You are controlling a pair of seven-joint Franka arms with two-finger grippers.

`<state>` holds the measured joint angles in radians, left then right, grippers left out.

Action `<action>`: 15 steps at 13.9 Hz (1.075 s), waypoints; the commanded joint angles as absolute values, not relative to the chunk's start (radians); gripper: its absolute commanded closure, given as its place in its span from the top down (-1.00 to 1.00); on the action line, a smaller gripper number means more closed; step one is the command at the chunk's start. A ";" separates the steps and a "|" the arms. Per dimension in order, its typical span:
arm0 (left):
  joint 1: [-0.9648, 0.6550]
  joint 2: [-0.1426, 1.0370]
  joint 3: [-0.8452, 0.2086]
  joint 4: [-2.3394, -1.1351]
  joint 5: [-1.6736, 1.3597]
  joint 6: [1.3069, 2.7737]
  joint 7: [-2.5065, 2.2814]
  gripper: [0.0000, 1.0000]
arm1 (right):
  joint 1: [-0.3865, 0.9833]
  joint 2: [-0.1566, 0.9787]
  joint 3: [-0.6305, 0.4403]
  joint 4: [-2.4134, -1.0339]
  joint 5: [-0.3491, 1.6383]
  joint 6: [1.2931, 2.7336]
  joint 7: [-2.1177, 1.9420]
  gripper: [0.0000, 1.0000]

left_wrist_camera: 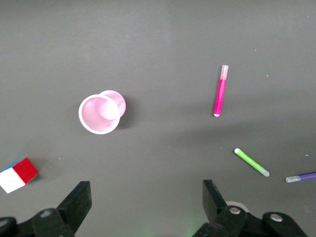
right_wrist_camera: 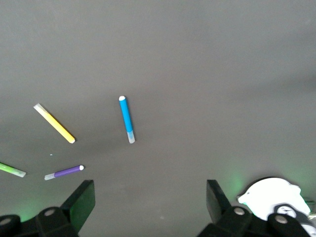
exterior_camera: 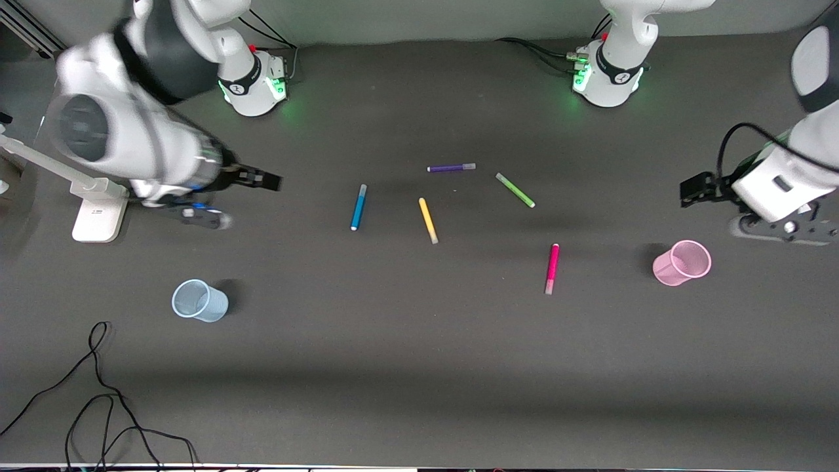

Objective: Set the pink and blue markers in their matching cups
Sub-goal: 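Reach the right gripper to the blue marker while the left gripper reaches the pink marker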

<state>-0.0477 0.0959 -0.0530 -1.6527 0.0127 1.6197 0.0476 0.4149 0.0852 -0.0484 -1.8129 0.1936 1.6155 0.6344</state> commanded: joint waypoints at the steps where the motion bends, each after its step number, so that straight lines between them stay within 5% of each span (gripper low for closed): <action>1: -0.058 0.146 -0.101 -1.644 0.008 1.661 0.031 1.00 | 0.498 0.063 -0.060 -1.951 0.221 1.727 0.707 0.99; 7: -0.116 0.199 -0.193 -1.692 0.021 1.788 -0.046 1.00 | 0.607 0.130 -0.060 -2.127 0.293 1.954 0.723 0.99; 15: -0.155 0.317 -0.193 -1.924 0.037 2.184 -0.054 1.00 | 0.735 0.428 -0.060 -2.135 0.336 2.247 0.721 0.88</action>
<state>-0.1347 0.2718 -0.2006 -1.9023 0.0166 2.1175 -0.0388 0.6939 0.3774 -0.0483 -2.1541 0.3036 2.2080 0.7053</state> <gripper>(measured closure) 0.000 0.040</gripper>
